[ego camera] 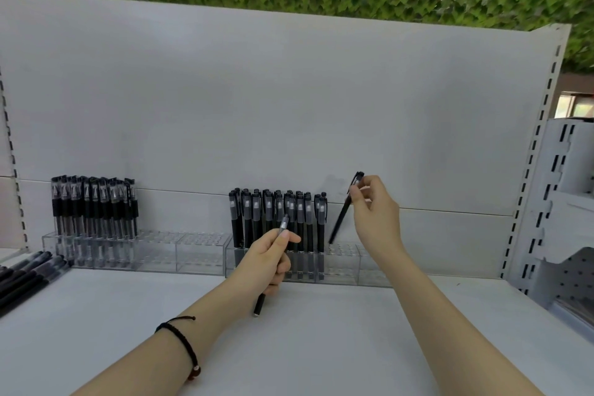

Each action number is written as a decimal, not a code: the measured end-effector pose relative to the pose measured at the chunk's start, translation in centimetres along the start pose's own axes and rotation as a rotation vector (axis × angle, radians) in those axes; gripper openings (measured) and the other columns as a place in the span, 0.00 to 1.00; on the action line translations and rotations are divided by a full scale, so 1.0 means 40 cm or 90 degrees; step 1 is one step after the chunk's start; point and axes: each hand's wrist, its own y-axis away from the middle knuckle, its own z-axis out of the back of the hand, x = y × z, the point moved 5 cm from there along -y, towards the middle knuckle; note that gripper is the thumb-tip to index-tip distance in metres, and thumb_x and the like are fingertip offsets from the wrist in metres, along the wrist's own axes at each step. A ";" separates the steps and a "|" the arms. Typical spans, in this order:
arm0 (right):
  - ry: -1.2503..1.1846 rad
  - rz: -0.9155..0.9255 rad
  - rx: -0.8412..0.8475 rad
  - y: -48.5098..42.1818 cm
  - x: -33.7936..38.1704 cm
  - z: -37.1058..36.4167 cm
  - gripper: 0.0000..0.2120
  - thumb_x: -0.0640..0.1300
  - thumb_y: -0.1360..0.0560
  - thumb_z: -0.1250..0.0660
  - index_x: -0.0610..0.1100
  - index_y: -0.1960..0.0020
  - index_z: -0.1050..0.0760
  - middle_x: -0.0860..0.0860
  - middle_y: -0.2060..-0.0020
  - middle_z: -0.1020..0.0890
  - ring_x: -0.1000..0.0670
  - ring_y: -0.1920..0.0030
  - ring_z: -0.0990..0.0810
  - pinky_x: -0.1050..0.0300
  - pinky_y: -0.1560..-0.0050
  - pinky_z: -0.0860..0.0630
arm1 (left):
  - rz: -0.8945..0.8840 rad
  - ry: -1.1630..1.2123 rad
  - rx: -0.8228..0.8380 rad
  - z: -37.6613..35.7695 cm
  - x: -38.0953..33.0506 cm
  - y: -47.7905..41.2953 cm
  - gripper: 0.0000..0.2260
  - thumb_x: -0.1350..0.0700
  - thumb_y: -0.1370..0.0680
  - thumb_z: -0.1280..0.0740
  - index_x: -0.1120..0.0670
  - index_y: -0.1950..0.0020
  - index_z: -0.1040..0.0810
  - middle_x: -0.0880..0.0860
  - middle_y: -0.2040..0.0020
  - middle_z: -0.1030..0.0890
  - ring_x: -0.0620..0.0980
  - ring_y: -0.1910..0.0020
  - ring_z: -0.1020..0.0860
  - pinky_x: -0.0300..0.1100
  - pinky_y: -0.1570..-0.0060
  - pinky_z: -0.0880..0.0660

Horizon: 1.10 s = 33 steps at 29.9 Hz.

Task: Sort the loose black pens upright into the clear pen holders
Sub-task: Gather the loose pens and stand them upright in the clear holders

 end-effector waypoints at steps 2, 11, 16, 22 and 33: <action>0.039 0.017 0.023 0.005 0.002 -0.003 0.01 0.45 0.19 0.40 0.49 0.49 0.30 0.53 0.57 0.21 0.48 0.55 0.23 0.51 0.54 0.26 | 0.001 0.001 0.002 -0.001 -0.001 0.000 0.13 0.48 0.16 0.46 0.54 0.43 0.26 0.47 0.73 0.35 0.43 0.77 0.41 0.33 0.79 0.43; 0.206 -0.026 0.216 0.024 -0.041 -0.046 0.08 0.50 0.23 0.35 0.49 0.46 0.21 0.57 0.56 0.21 0.53 0.53 0.23 0.57 0.52 0.28 | 0.092 0.120 0.000 -0.010 0.007 -0.015 0.09 0.56 0.17 0.48 0.57 0.46 0.29 0.49 0.74 0.33 0.44 0.79 0.41 0.34 0.80 0.45; 0.175 -0.028 0.073 0.037 -0.007 -0.018 0.08 0.53 0.25 0.37 0.50 0.59 0.25 0.57 0.64 0.21 0.54 0.61 0.24 0.56 0.61 0.30 | 0.011 0.087 0.057 -0.026 -0.002 -0.009 0.10 0.56 0.16 0.47 0.56 0.43 0.27 0.50 0.71 0.28 0.45 0.75 0.35 0.37 0.77 0.38; -0.045 -0.004 0.327 0.071 0.069 -0.078 0.09 0.52 0.27 0.28 0.47 0.60 0.17 0.49 0.65 0.16 0.52 0.63 0.20 0.57 0.58 0.25 | -0.089 0.014 0.091 -0.040 -0.014 0.003 0.10 0.55 0.15 0.46 0.55 0.39 0.29 0.49 0.70 0.27 0.44 0.73 0.34 0.38 0.72 0.34; -0.190 -0.075 -0.043 0.004 0.051 0.035 0.05 0.40 0.26 0.33 0.46 0.61 0.23 0.52 0.68 0.20 0.57 0.71 0.28 0.61 0.65 0.32 | -0.350 -0.755 -0.071 -0.057 -0.032 0.043 0.13 0.44 0.18 0.48 0.49 0.52 0.29 0.47 0.58 0.24 0.46 0.58 0.26 0.43 0.61 0.32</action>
